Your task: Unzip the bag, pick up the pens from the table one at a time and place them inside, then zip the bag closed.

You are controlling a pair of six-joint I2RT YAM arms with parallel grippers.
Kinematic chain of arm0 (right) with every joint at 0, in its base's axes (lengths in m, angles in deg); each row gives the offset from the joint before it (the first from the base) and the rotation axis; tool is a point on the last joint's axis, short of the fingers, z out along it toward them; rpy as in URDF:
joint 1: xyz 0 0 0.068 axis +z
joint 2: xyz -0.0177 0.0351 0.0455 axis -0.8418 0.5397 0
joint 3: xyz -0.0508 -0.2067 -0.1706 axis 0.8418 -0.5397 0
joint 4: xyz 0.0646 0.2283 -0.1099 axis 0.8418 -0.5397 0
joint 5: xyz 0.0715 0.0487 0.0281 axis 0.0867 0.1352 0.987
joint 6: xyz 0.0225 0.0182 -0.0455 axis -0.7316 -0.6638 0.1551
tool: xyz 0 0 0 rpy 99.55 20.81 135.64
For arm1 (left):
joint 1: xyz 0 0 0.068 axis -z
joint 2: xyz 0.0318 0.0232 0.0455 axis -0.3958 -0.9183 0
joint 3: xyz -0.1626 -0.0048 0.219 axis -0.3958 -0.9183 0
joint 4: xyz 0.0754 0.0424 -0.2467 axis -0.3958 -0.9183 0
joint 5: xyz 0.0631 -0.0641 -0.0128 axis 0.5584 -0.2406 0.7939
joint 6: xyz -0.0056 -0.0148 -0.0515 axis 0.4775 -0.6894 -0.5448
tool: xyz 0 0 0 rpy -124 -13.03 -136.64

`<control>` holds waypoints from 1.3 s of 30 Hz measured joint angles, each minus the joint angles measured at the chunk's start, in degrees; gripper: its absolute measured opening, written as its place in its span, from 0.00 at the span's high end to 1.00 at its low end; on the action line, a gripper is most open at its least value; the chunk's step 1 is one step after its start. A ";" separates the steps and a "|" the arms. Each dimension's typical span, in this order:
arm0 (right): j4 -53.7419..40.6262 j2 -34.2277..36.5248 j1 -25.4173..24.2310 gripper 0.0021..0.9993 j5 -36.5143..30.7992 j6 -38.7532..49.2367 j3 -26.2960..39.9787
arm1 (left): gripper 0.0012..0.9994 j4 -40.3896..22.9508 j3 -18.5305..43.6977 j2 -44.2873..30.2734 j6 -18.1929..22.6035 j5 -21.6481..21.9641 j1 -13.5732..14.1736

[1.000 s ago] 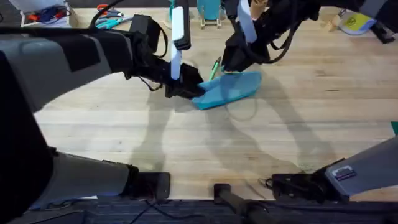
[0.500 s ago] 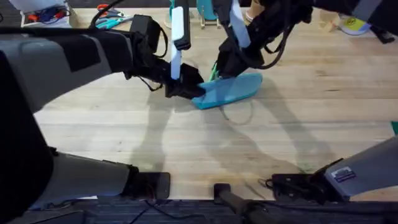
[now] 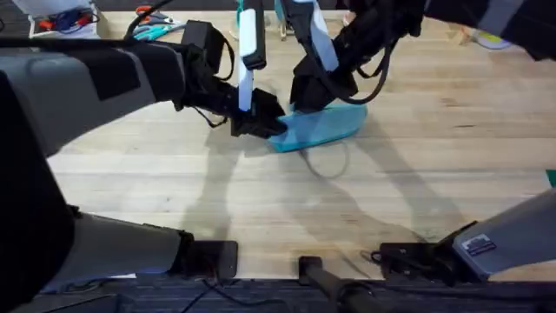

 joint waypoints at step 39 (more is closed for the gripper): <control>-7.39 -5.69 -4.65 0.00 4.04 -0.83 0.02 | 0.96 0.20 0.00 0.00 0.00 0.04 0.17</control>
